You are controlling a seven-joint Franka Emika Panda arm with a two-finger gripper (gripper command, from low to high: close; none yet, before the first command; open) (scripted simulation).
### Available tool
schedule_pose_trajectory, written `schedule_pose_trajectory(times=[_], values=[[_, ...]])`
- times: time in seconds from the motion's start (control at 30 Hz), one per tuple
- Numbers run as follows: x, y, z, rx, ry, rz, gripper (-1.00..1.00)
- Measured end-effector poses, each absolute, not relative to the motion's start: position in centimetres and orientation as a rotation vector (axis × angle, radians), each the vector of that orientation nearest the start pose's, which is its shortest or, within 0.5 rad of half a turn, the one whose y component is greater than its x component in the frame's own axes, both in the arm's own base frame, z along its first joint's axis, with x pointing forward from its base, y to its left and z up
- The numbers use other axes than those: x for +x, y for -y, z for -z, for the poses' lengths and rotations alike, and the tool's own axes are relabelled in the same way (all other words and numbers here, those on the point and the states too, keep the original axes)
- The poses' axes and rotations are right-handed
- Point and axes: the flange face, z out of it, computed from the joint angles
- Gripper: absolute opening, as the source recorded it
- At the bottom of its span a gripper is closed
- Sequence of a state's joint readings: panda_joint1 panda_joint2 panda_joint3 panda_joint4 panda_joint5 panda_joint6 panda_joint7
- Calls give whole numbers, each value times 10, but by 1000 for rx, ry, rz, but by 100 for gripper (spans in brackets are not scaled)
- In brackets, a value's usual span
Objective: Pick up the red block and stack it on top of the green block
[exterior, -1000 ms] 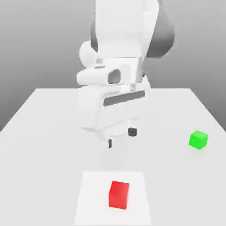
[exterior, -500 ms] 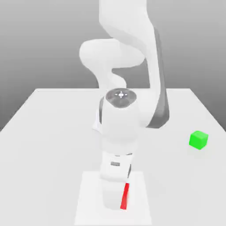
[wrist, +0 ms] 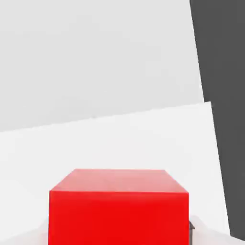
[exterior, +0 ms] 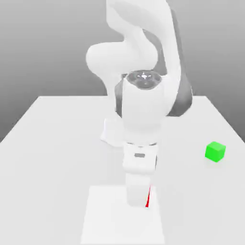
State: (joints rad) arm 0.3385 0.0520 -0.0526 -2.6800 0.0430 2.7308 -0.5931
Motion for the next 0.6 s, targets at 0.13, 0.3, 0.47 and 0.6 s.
schedule_pose_trajectory(times=[0.13,0.3,0.47,0.6], values=[[355,-195,-226,-2668,1616,3,-100],[283,-270,-235,-2395,1996,1,-100],[206,-317,-243,-2105,2312,-2,-100],[140,-340,-243,-1850,2537,-3,-100]])
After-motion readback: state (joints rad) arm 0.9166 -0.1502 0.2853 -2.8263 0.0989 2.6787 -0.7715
